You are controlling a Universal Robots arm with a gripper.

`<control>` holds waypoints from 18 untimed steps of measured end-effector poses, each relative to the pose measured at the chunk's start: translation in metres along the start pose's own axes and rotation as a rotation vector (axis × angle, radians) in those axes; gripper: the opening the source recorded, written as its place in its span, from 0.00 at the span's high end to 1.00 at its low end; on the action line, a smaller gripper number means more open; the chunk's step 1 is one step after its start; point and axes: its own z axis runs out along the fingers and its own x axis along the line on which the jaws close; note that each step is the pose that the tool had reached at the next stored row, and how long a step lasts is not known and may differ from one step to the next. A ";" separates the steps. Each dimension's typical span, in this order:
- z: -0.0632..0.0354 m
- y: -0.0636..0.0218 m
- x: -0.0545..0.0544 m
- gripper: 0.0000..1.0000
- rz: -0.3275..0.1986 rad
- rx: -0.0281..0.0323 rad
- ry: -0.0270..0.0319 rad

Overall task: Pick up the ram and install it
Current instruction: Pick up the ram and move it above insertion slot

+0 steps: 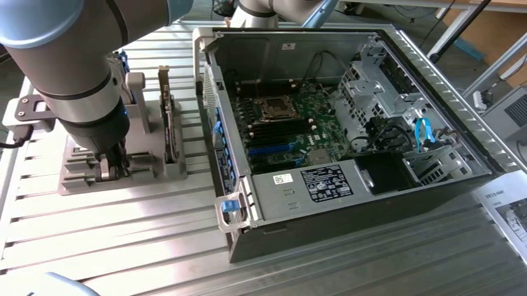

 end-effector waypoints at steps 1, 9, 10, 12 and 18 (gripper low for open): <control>0.0001 0.0000 0.000 0.76 0.000 0.0001 -0.0001; 0.0004 0.0000 0.001 0.76 0.000 0.0001 -0.0001; 0.0004 0.0000 0.001 0.76 0.000 0.0001 -0.0001; 0.0012 0.0000 0.001 0.76 0.000 0.0002 -0.0002; 0.0017 0.0000 0.001 0.76 0.000 0.0002 -0.0002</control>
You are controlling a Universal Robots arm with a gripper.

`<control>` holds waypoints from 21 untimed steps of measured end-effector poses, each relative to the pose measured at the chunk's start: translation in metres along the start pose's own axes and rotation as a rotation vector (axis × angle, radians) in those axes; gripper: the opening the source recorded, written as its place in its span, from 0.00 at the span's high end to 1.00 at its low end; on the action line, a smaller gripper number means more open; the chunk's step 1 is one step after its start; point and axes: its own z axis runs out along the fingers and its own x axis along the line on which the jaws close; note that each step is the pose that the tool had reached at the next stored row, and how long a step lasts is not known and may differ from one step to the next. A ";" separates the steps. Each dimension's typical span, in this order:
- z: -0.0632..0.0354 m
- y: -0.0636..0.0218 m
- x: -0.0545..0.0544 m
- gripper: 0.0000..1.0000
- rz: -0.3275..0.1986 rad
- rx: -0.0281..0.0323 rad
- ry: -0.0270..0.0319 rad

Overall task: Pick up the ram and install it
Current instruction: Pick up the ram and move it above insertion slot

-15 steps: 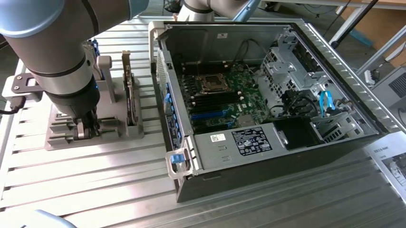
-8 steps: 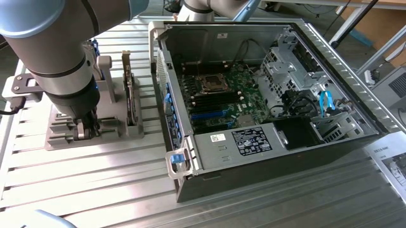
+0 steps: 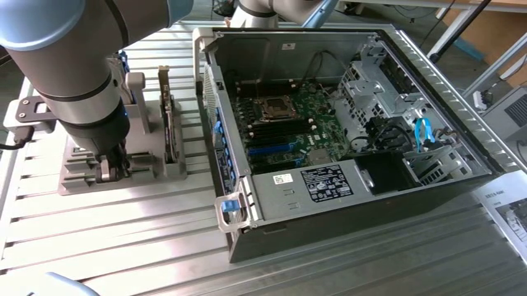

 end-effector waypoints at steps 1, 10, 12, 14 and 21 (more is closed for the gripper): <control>0.0001 -0.0001 0.000 0.76 0.000 0.0001 -0.0001; -0.0001 0.0001 0.000 0.76 0.000 -0.0001 0.0001; -0.0001 0.0001 0.000 0.76 0.000 0.0000 0.0001; 0.0000 0.0000 0.000 0.76 0.000 0.0001 0.0000; 0.0000 0.0000 0.000 0.84 0.000 0.0000 0.0000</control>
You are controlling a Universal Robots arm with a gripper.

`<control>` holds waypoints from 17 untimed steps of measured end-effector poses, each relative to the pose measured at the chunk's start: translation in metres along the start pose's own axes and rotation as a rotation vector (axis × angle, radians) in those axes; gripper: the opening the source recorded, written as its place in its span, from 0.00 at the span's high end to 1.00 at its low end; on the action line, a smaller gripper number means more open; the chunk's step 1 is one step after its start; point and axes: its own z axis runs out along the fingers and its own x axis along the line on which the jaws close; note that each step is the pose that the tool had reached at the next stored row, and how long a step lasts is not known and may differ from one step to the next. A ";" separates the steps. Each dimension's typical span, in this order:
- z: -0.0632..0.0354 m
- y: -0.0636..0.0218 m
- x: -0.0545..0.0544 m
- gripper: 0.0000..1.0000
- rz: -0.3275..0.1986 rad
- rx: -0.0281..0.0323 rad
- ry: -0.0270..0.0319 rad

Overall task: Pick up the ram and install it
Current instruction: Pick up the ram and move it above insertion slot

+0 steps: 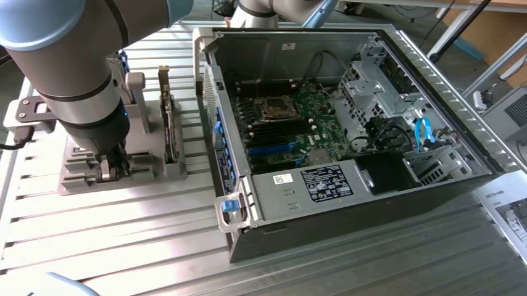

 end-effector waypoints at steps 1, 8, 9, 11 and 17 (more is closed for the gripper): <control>0.0000 0.0000 0.000 0.84 0.000 -0.0001 0.0001; -0.0001 0.0000 0.000 0.88 0.000 -0.0001 0.0001; 0.0000 0.0000 0.000 0.88 0.000 0.0000 0.0001; 0.0000 0.0000 0.000 0.88 0.000 -0.0001 0.0001; 0.0000 0.0000 0.000 0.88 0.000 -0.0001 0.0000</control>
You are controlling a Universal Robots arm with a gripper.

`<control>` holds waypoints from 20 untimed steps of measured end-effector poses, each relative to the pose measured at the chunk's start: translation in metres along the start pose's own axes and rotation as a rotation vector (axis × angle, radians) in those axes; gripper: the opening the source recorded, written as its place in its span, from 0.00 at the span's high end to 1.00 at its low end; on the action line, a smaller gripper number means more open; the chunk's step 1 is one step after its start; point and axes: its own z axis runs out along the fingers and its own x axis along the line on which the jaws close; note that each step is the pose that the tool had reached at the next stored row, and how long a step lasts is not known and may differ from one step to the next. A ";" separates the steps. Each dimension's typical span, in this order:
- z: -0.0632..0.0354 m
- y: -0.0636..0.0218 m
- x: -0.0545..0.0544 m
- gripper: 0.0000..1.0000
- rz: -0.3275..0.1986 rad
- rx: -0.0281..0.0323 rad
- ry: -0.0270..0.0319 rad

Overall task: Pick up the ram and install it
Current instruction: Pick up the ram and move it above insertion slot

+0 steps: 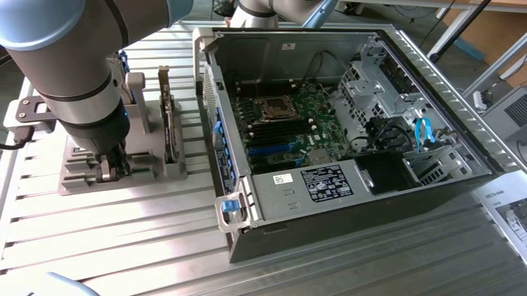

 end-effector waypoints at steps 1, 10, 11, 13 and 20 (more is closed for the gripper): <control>0.0000 0.0000 0.000 0.88 0.000 0.0000 0.0000; -0.0139 -0.0002 0.000 0.88 0.000 0.0000 0.0000; -0.0160 -0.0002 0.000 0.88 0.000 0.0000 0.0000; -0.0210 -0.0002 -0.001 0.88 0.000 -0.0001 0.0001; -0.0371 -0.0004 -0.001 0.88 0.000 0.0000 0.0000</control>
